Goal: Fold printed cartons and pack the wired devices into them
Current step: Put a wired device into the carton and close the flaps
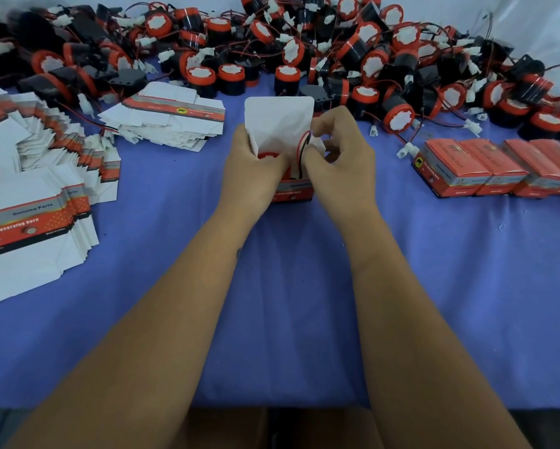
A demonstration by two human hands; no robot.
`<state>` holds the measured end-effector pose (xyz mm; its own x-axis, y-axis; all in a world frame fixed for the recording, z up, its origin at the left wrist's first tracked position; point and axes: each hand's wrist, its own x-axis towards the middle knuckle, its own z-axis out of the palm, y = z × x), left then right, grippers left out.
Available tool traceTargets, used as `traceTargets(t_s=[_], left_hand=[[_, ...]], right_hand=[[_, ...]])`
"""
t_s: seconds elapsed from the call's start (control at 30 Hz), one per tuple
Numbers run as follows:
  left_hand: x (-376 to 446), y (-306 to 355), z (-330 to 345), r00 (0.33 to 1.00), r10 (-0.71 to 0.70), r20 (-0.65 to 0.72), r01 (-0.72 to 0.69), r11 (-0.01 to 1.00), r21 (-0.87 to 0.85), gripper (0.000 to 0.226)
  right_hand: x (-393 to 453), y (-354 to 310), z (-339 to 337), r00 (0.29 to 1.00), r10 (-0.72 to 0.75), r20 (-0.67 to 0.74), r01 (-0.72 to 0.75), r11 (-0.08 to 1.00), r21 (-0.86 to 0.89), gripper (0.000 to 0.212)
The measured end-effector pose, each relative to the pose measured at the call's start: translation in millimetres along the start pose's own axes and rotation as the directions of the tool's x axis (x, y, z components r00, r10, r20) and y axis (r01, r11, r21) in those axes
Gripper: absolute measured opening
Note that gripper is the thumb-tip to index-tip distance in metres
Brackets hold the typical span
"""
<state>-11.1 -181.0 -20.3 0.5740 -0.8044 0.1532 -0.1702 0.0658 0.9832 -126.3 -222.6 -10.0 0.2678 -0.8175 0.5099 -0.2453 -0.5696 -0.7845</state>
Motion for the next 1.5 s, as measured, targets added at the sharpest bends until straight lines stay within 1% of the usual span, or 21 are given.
traceTargets(t_s=[0.07,0.17,0.27,0.3,0.4,0.43,0.5,0.57,0.63,0.7,0.77,0.83,0.9,0.93,1.03,1.13,1.27,1.33,1.37,1.43,1.5], left_hand=[[-0.6,0.0,0.0,1.0,0.005,-0.008,-0.005,1.0,0.005,0.041],[-2.6,1.9,-0.5,1.0,-0.002,-0.008,0.002,1.0,-0.028,0.026],[-3.7,3.1,-1.3,1.0,-0.022,0.011,0.024,0.987,-0.16,0.009],[-4.2,3.3,-1.3,1.0,-0.01,0.019,0.013,0.985,-0.171,0.007],[-4.0,1.3,-0.7,0.999,0.025,0.039,-0.02,0.992,-0.121,0.018],[-2.9,0.4,-0.7,0.999,0.026,0.035,-0.022,0.994,-0.105,0.021],[-0.6,-1.1,-1.2,1.0,0.022,0.019,-0.02,0.996,-0.082,0.02],[0.6,-2.0,-1.8,1.0,0.015,0.017,-0.014,0.998,-0.067,0.019],[1.0,-2.0,-2.3,1.0,0.016,0.024,-0.015,0.999,-0.041,0.02],[1.9,-1.3,-2.8,0.999,0.02,0.026,-0.02,1.0,-0.024,0.021],[2.5,-0.9,-3.0,0.999,0.032,0.02,-0.031,0.999,-0.02,0.02],[2.2,-0.7,-2.9,0.999,0.041,0.016,-0.04,0.999,-0.018,0.017],[1.6,-0.6,-2.8,0.999,0.036,0.013,-0.036,0.999,-0.021,0.012],[1.4,-0.8,-2.9,0.999,0.03,0.011,-0.03,0.999,-0.025,0.01],[0.3,-0.3,-3.6,1.0,0.015,0.01,-0.014,0.999,-0.043,0.004],[-0.7,0.5,-3.7,1.0,-0.01,0.009,0.011,0.996,-0.084,0.01],[-0.6,1.7,-4.6,0.999,-0.042,0.03,0.045,0.989,-0.138,0.015],[0.0,1.1,-5.8,0.999,-0.022,0.035,0.026,0.992,-0.12,0.019],[0.2,0.9,-6.5,0.999,-0.013,0.033,0.017,0.994,-0.105,0.02],[1.0,0.7,-7.5,1.0,-0.007,0.02,0.009,0.997,-0.081,0.022],[2.2,0.9,-7.3,1.0,0.005,0.006,-0.004,0.998,-0.056,0.023]], right_hand=[[0.1,1.0,-0.3,1.0,-0.006,-0.021,0.006,1.0,-0.01,0.009],[1.8,2.5,0.8,0.999,0.026,-0.048,-0.027,0.999,-0.029,0.013],[1.7,5.0,3.0,0.996,-0.085,-0.019,0.082,0.987,-0.138,0.015],[1.2,5.5,4.0,0.993,-0.115,0.011,0.115,0.977,-0.181,0.015],[1.3,8.6,6.4,0.985,-0.149,0.084,0.168,0.937,-0.307,0.016],[1.4,9.6,6.9,0.985,-0.146,0.097,0.169,0.932,-0.321,0.015],[0.9,9.7,7.6,0.991,-0.108,0.078,0.125,0.956,-0.264,0.013],[0.7,7.1,6.8,1.0,-0.027,0.005,0.027,0.995,-0.092,0.01],[0.3,3.2,4.9,0.996,0.068,-0.052,-0.064,0.995,0.076,0.018],[0.5,1.8,3.4,0.995,0.087,-0.049,-0.082,0.993,0.085,0.024],[0.1,2.4,3.2,0.997,0.073,0.012,-0.073,0.997,-0.018,0.023],[-1.2,3.3,3.8,0.997,0.033,0.073,-0.018,0.978,-0.206,0.021],[-2.3,2.6,3.4,0.994,-0.021,0.111,0.063,0.917,-0.395,0.023],[-2.4,1.9,3.0,0.992,-0.043,0.121,0.094,0.884,-0.458,0.023],[-1.9,0.8,2.5,0.985,-0.067,0.158,0.144,0.824,-0.549,0.022],[-2.7,1.7,2.8,0.979,-0.096,0.182,0.187,0.787,-0.588,0.023],[-3.9,2.8,5.4,0.981,-0.084,0.176,0.164,0.843,-0.512,0.024],[-4.7,2.8,6.3,0.989,-0.044,0.142,0.098,0.911,-0.401,0.021],[-5.0,1.2,6.8,0.994,-0.025,0.102,0.055,0.951,-0.305,0.02],[-5.1,-1.8,8.0,0.999,0.051,-0.004,-0.051,0.998,-0.034,0.021],[-3.0,-4.2,8.1,0.975,0.21,-0.067,-0.186,0.948,0.259,0.019]])
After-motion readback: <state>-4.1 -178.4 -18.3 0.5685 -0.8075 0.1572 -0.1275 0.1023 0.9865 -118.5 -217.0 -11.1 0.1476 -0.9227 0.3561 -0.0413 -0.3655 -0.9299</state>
